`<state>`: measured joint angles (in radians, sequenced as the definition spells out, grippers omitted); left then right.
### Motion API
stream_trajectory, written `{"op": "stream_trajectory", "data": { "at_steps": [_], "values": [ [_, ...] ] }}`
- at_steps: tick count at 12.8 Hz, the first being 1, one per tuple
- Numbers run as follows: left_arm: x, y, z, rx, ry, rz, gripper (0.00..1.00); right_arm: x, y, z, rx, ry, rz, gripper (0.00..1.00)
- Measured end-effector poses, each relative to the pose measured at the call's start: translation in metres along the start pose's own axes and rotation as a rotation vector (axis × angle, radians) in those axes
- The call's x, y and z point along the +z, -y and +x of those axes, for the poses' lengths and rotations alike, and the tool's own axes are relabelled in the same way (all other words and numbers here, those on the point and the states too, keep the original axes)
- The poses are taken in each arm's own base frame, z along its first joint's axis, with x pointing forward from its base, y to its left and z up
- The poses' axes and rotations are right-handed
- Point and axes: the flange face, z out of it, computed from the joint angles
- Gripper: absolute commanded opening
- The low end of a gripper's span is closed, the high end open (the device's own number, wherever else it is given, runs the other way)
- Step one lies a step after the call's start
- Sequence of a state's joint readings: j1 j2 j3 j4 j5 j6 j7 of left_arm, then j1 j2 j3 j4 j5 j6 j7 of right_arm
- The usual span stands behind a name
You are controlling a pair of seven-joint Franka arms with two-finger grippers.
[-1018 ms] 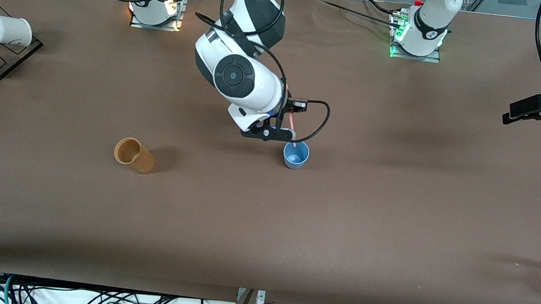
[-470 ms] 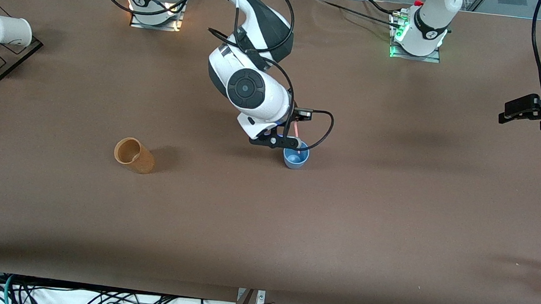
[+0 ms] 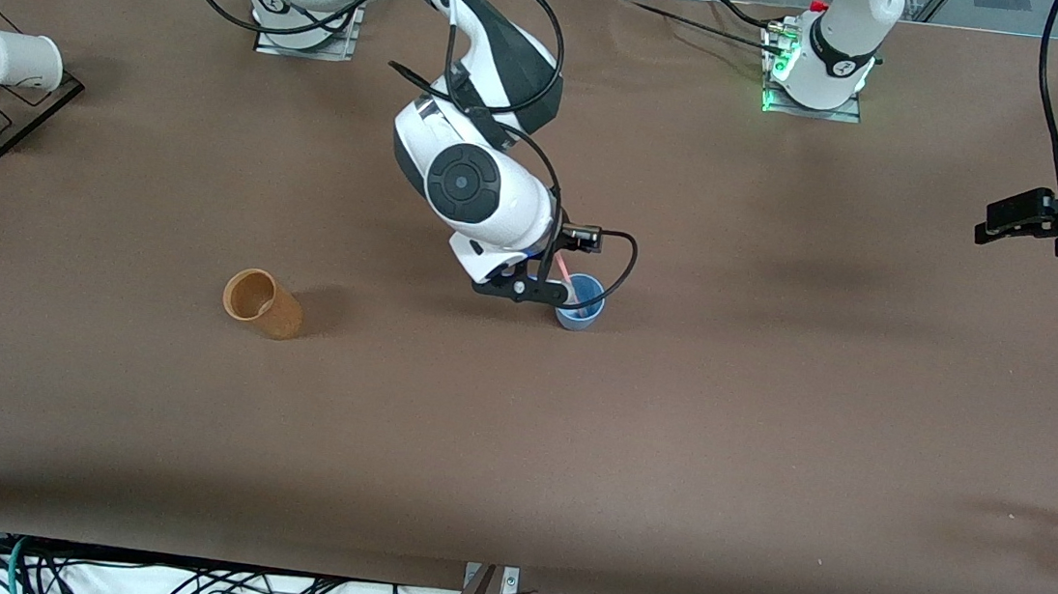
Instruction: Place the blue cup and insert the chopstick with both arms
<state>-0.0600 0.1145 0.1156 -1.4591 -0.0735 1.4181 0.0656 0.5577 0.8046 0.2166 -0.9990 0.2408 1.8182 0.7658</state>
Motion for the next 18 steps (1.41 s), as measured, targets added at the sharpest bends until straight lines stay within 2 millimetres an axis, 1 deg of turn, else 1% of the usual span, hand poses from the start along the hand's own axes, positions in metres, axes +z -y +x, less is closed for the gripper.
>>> {"op": "stream_trajectory", "data": {
  "at_steps": [1, 2, 4, 5, 6, 7, 9, 10, 11, 12, 14, 15, 18],
  "values": [
    [0.0, 0.0, 0.0, 0.0, -0.001, 0.0, 1.0, -0.022, -0.012, 0.011, 0.016, -0.022, 0.001, 1.0],
    [0.0, 0.0, 0.0, 0.0, -0.001, 0.0, 1.0, -0.05, -0.033, 0.021, 0.02, -0.043, -0.028, 1.0],
    [0.0, 0.0, 0.0, 0.001, -0.002, 0.0, 1.0, -0.11, -0.081, 0.036, -0.03, -0.085, -0.127, 1.0],
    [0.0, 0.0, 0.0, 0.001, -0.002, 0.0, 1.0, -0.14, -0.103, 0.037, -0.067, -0.11, -0.161, 1.0],
    [0.0, 0.0, 0.0, 0.001, -0.002, 0.0, 1.0, -0.164, -0.124, 0.034, -0.11, -0.12, -0.184, 1.0],
    [0.0, 0.0, 0.0, 0.001, -0.002, 0.0, 1.0, -0.183, -0.147, 0.029, -0.158, -0.121, -0.204, 1.0],
    [0.0, -0.001, 0.0, 0.002, -0.002, 0.0, 1.0, -0.209, -0.19, 0.016, -0.221, -0.115, -0.239, 1.0],
    [0.0, -0.001, 0.0, 0.002, -0.002, 0.0, 1.0, -0.222, -0.207, 0.006, -0.23, -0.12, -0.255, 1.0],
    [0.0, -0.002, 0.0, 0.003, -0.002, 0.0, 1.0, -0.235, -0.221, -0.005, -0.236, -0.131, -0.272, 1.0],
    [0.0, -0.002, 0.0, 0.003, -0.002, 0.0, 1.0, -0.249, -0.231, -0.019, -0.235, -0.14, -0.289, 1.0],
    [0.0, -0.002, 0.0, 0.003, -0.002, 0.0, 1.0, -0.274, -0.242, -0.043, -0.225, -0.164, -0.307, 1.0],
    [0.0, -0.002, 0.0, 0.003, -0.002, 0.0, 1.0, -0.281, -0.245, -0.049, -0.223, -0.174, -0.308, 1.0],
    [0.0, -0.002, 0.0, 0.004, -0.002, 0.001, 1.0, -0.285, -0.246, -0.053, -0.235, -0.179, -0.31, 1.0]
  ]
}}
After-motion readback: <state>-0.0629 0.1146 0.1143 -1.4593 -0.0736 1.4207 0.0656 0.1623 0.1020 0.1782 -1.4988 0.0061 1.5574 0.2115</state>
